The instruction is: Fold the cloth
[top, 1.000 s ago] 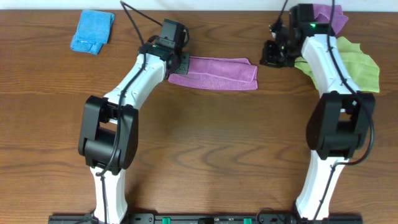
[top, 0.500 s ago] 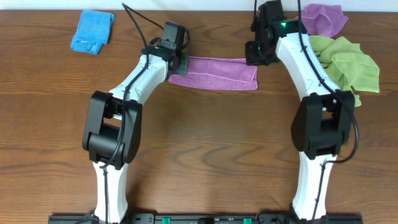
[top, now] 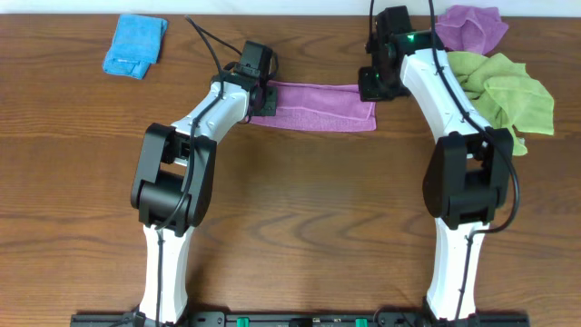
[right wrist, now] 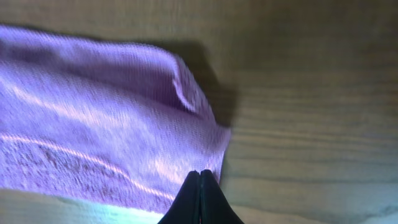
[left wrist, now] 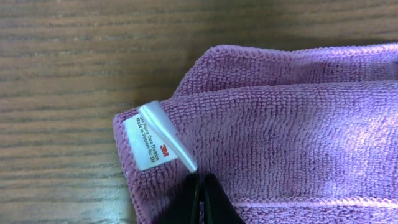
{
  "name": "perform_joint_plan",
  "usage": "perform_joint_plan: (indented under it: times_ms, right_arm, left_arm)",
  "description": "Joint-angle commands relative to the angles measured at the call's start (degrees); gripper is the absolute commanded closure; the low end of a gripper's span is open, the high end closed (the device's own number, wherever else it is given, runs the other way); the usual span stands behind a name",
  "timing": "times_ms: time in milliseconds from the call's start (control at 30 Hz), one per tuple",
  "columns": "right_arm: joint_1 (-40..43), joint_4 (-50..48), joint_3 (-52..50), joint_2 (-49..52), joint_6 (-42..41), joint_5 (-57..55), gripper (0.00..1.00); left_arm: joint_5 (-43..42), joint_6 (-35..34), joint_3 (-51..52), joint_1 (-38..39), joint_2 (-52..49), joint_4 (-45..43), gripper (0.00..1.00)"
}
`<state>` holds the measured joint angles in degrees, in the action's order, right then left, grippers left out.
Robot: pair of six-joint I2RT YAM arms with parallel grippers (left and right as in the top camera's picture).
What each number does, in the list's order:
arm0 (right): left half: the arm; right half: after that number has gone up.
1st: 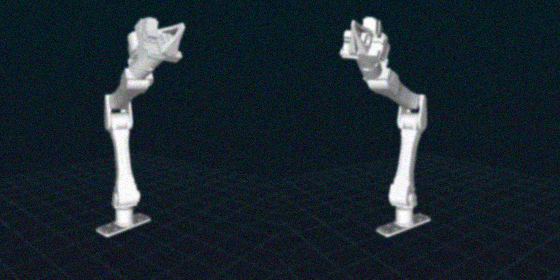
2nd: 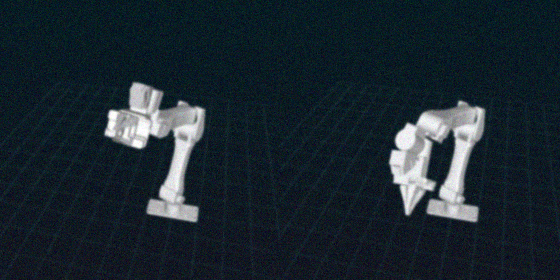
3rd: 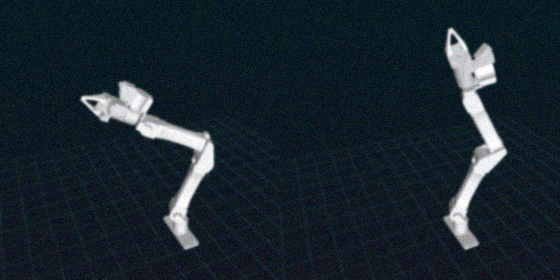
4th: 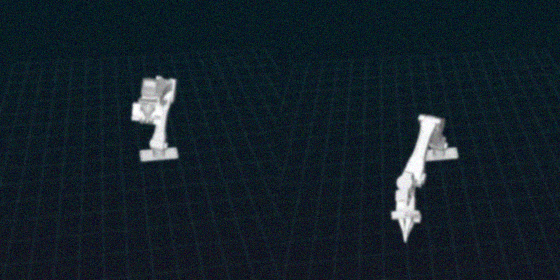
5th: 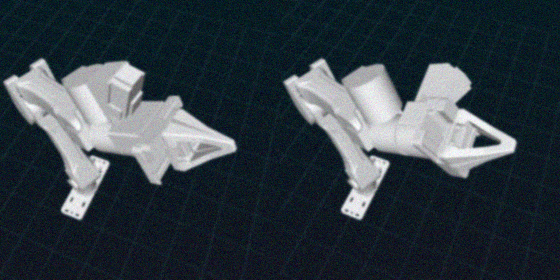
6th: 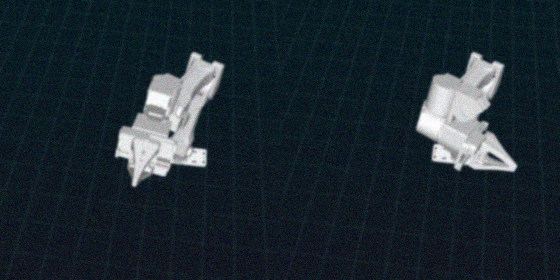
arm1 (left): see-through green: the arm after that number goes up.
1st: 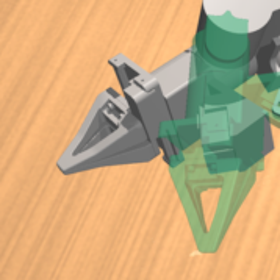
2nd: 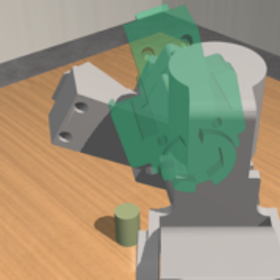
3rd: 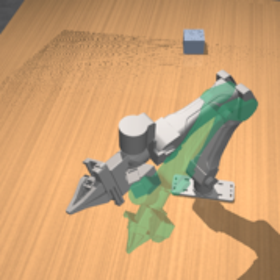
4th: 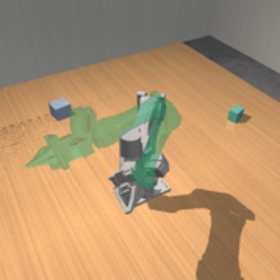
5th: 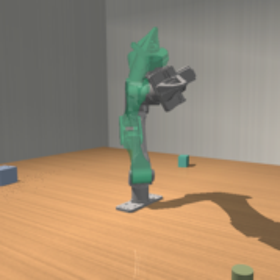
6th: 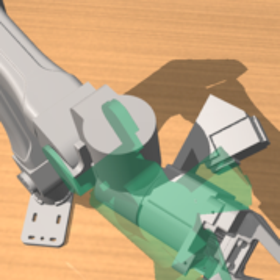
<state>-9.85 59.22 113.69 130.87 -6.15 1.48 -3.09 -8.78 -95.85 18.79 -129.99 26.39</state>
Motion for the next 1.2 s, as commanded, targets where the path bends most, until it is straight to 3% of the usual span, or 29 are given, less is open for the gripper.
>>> perform_joint_plan:
  times_ms: [0, 100, 133, 167, 267, 367, 467, 733, 1167]
  right_arm:
    - [1.03, 0.81, 0.9, -0.07, 2.19, -0.37, 0.98]
    - [2.91, 0.83, 0.9, -0.07, 2.23, 2.25, 0.95]
    - [3.82, 0.85, 0.9, -0.07, 2.93, 4.7, 0.8]
    - [4.72, 0.9, 0.9, -0.07, 4.42, 7.89, 0.57]
    - [8.15, 1.07, 0.9, -0.02, 7.28, 18.69, 0.18]
    - [11.61, 1.14, 0.87, 0.11, 9.46, 29.31, 0.09]
    - [13.66, 2.43, 0.81, 0.68, 13.49, 38.14, 0.06]
    - [13.66, 5.81, 0.76, 6.19, 17.38, 45.77, 0.09]
    - [13.55, 4.7, 0.76, 10.56, 17.55, 45.09, 0.09]
  left_arm:
    - [-1.2, -0.46, 0.13, -0.13, -2.54, 2.73, 0.94]
    - [-0.98, -0.44, 0.13, -0.13, -2.54, 4.17, 0.94]
    - [-0.98, -0.44, 0.13, -0.13, -2.54, 4.33, 0.94]
    - [-0.98, -0.44, 0.13, -0.13, -2.54, 4.44, 0.94]
    - [-0.98, -0.22, 0.13, -0.13, -2.54, 4.46, 0.94]
    - [-0.96, -0.22, 0.13, -0.13, -2.54, 4.44, 0.94]
    - [-0.96, -0.22, 0.11, -0.13, -2.54, 4.37, 0.94]
    - [-0.98, -0.22, 0.11, -0.13, -2.54, 3.54, 0.94]
    - [-1.01, -0.2, 0.11, -0.13, -2.54, 3.56, 0.94]
